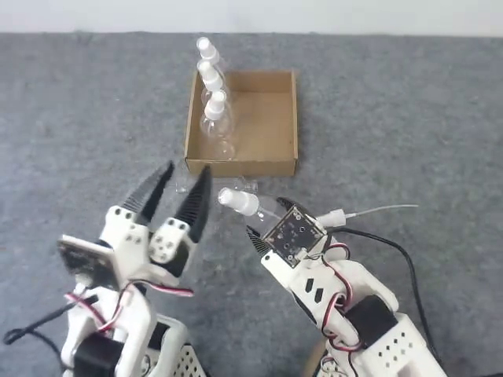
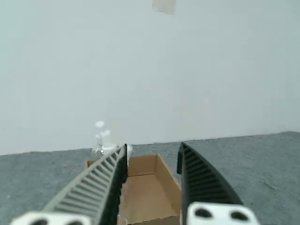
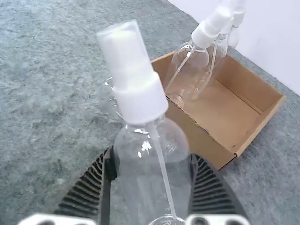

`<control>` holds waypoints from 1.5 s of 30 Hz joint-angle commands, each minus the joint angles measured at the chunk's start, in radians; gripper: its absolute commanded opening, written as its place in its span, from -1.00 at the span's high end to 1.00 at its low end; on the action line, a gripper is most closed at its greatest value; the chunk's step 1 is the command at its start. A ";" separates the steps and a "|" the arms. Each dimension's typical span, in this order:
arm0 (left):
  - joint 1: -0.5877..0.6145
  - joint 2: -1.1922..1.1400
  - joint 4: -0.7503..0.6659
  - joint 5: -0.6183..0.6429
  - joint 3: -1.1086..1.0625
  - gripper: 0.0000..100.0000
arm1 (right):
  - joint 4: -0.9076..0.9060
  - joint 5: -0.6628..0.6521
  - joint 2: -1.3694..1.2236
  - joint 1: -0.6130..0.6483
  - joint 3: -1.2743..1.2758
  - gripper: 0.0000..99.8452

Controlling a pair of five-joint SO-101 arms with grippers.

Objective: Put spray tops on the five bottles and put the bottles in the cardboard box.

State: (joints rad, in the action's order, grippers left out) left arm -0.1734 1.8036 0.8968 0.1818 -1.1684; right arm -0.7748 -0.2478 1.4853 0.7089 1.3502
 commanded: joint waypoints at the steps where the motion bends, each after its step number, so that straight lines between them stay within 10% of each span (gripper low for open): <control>1: 0.178 0.008 0.005 0.173 -0.004 0.68 | 0.028 0.015 0.027 -0.013 -0.012 0.86; 15: 0.255 0.008 -0.183 0.273 -0.214 0.67 | 0.061 0.068 0.027 -0.048 -0.018 0.86; 45: -0.206 0.006 -0.181 0.018 -0.355 0.68 | 0.053 0.069 0.028 0.064 -0.041 0.86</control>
State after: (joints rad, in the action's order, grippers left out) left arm -0.3498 1.8036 0.7234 0.2125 -1.5336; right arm -0.7365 -0.1834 1.4975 0.7534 1.3502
